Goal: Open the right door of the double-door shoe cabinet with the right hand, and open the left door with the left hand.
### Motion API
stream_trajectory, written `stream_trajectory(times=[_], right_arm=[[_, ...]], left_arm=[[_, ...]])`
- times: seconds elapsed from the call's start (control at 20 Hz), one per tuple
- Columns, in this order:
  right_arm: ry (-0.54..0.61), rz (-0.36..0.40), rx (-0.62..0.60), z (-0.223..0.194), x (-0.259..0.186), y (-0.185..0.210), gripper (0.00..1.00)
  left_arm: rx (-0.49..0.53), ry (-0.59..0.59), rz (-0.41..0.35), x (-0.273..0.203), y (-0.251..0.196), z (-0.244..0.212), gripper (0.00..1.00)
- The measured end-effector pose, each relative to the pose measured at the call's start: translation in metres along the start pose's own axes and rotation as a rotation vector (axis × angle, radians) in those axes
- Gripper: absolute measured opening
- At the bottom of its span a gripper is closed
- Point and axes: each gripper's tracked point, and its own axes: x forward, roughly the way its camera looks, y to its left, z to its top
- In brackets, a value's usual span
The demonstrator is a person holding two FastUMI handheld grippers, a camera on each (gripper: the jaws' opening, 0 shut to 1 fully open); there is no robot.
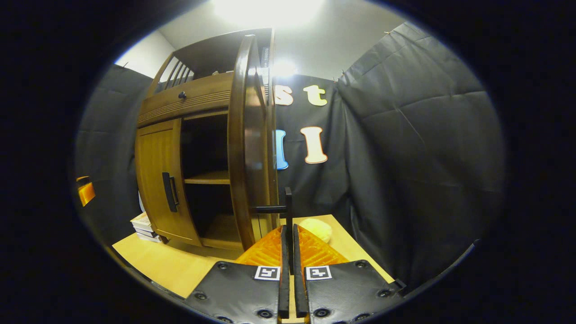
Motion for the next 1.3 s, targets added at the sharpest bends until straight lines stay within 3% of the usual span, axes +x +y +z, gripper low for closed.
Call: stream_trajectory(times=[0.1, 0.2, 0.3, 0.5, 0.55, 1.3], right_arm=[[-0.013, -0.007, 0.029, 0.007, -0.010, -0.008, 0.00], [-0.031, -0.006, 0.047, 0.013, -0.020, -0.012, 0.19], [-0.060, -0.017, 0.035, 0.019, -0.032, -0.017, 0.20], [-0.110, -0.039, -0.002, 0.035, -0.059, -0.021, 0.96], [-0.117, -0.048, -0.011, 0.036, -0.066, -0.020, 0.92], [-0.093, -0.201, -0.019, 0.023, -0.132, -0.038, 0.95]], left_arm=[[-0.007, 0.007, -0.012, 0.010, -0.004, -0.004, 0.99], [-0.013, 0.017, -0.022, 0.020, -0.008, -0.009, 0.99], [-0.018, 0.017, -0.029, 0.030, -0.007, -0.012, 0.99], [-0.024, 0.002, -0.029, 0.059, -0.002, -0.018, 0.99], [-0.023, -0.004, -0.026, 0.067, 0.000, -0.019, 0.99], [-0.043, 0.003, 0.005, 0.190, 0.011, -0.056, 0.99]])
